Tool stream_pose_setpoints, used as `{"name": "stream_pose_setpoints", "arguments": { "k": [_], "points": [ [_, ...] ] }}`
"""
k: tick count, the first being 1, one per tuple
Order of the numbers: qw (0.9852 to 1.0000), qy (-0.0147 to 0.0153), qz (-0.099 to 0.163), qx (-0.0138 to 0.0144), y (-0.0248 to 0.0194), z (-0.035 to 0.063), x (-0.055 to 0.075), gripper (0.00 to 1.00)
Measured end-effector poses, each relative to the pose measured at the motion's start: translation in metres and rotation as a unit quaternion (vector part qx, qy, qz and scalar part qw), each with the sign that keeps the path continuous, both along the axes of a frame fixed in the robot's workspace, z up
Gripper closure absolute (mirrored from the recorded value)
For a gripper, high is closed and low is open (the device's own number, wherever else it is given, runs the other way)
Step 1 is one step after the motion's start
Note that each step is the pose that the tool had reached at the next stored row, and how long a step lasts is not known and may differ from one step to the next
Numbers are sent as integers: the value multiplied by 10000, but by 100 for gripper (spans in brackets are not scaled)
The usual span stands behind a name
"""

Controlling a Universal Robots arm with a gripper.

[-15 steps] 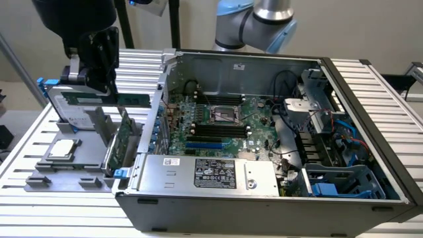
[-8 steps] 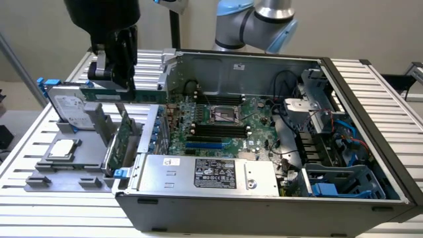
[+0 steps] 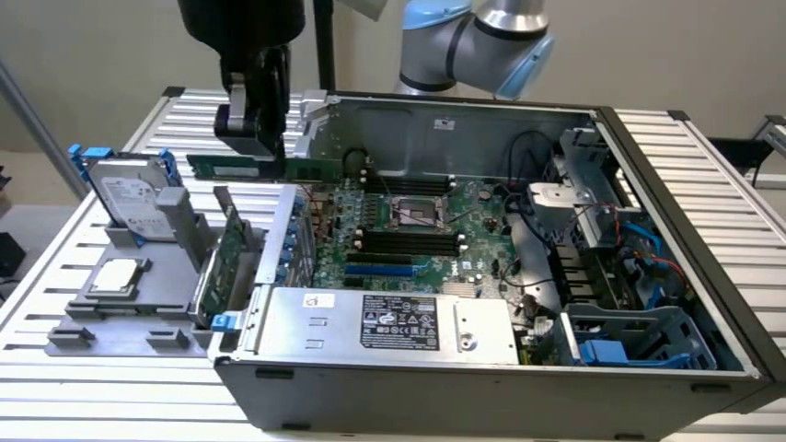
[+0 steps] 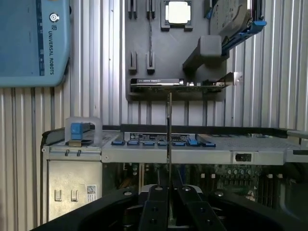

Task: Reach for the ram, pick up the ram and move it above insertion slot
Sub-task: 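Pick up the ram and move it above insertion slot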

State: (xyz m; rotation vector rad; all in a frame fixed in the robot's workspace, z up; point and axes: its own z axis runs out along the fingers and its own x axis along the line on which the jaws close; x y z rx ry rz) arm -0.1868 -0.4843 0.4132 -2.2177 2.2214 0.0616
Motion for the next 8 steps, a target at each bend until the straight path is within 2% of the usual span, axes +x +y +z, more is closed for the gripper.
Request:
{"name": "stream_pose_setpoints", "arguments": {
  "k": [8],
  "points": [
    [10000, 0, 0, -10, 151, 0, 258, 86]
  ]
}}
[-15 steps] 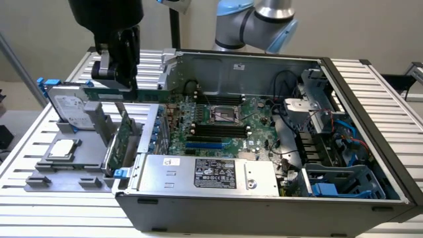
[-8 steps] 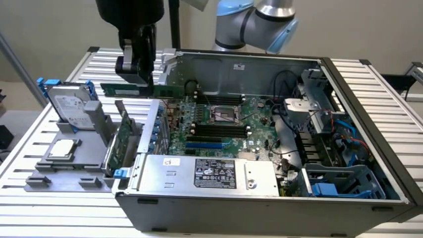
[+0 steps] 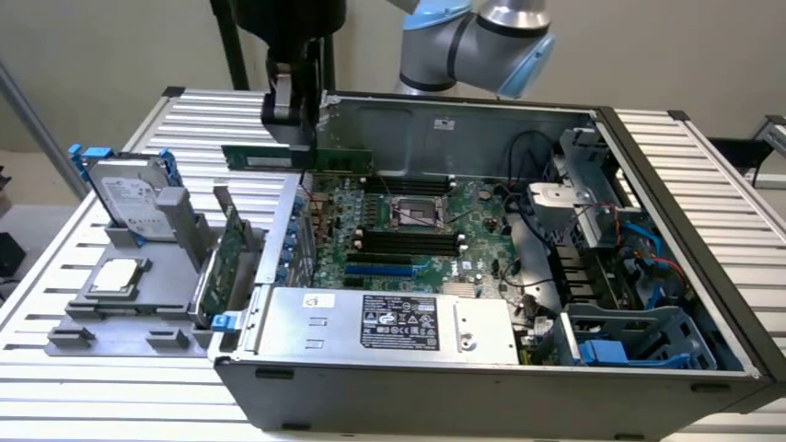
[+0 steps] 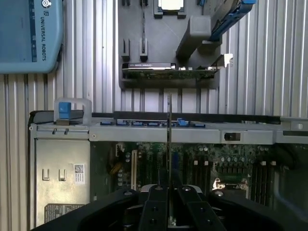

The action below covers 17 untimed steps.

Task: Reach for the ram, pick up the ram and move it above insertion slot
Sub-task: 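Pick up the ram and move it above insertion slot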

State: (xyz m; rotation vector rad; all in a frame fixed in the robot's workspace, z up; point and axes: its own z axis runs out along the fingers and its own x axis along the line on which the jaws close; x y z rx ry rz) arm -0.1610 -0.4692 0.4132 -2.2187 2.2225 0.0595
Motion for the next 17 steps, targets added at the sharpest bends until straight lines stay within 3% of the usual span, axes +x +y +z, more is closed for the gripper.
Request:
{"name": "stream_pose_setpoints", "arguments": {
  "k": [10, 17],
  "points": [
    [10000, -1, 0, -5, 209, -2, 328, 86],
    [10000, -1, 0, -6, 333, -27, 624, 86]
  ]
}}
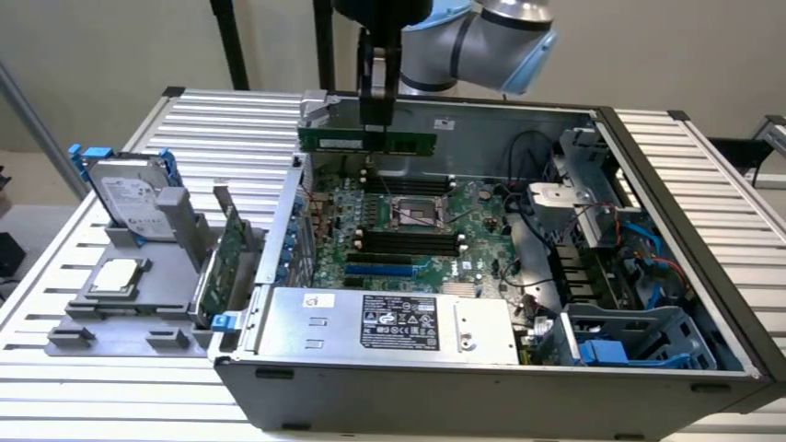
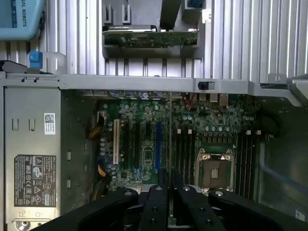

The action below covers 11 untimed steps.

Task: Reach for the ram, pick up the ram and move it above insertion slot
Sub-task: 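Pick up the ram and move it above insertion slot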

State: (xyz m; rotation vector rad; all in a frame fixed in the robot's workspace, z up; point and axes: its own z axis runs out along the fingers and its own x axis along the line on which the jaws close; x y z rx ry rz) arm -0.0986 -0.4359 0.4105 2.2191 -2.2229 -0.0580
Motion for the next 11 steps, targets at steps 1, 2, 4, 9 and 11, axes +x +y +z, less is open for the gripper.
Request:
{"name": "stream_pose_setpoints", "arguments": {
  "k": [1, 2, 4, 9, 11],
  "points": [
    [10000, 0, 0, 0, 21, -9, 49, 86],
    [10000, 0, 0, -1, 42, -19, 94, 86],
    [10000, 0, 0, -3, 88, -44, 181, 86],
    [10000, 0, 0, -7, 210, -122, 389, 86],
    [10000, 0, 0, -7, 245, -151, 461, 86]
  ]
}}
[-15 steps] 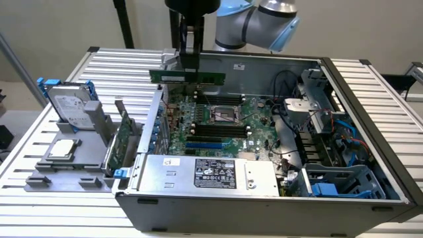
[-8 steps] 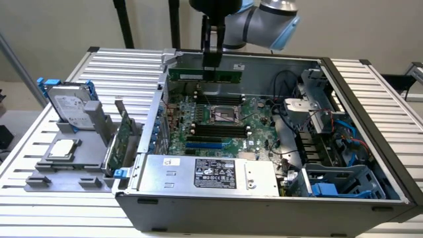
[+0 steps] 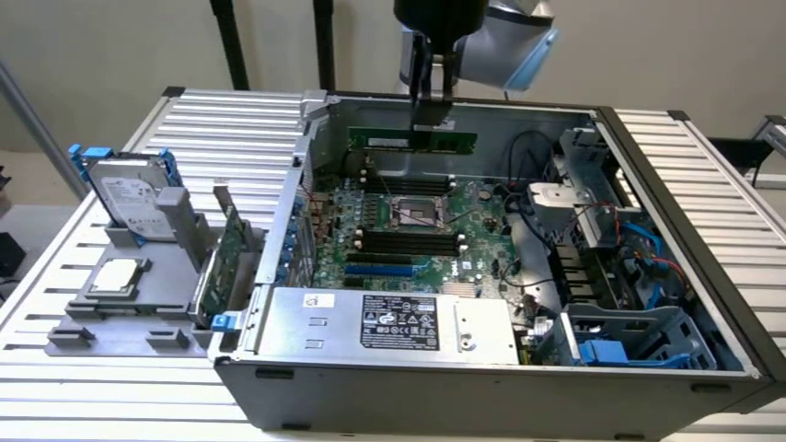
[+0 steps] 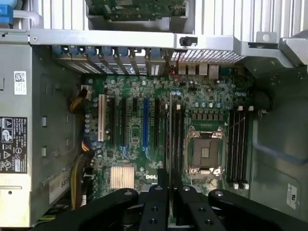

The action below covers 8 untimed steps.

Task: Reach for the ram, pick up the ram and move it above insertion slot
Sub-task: 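Pick up the ram and move it above insertion slot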

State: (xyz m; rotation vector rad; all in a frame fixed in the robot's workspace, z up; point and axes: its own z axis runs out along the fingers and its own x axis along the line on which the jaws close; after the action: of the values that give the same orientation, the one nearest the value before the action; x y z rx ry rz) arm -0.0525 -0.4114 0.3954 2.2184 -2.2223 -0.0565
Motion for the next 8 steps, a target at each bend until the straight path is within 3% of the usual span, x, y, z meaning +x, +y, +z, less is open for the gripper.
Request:
{"name": "stream_pose_setpoints", "arguments": {
  "k": [4, 8],
  "points": [
    [10000, 0, -4, 0, 45, -54, 125, 86],
    [10000, 0, -57, 1, 58, -93, 204, 86]
  ]
}}
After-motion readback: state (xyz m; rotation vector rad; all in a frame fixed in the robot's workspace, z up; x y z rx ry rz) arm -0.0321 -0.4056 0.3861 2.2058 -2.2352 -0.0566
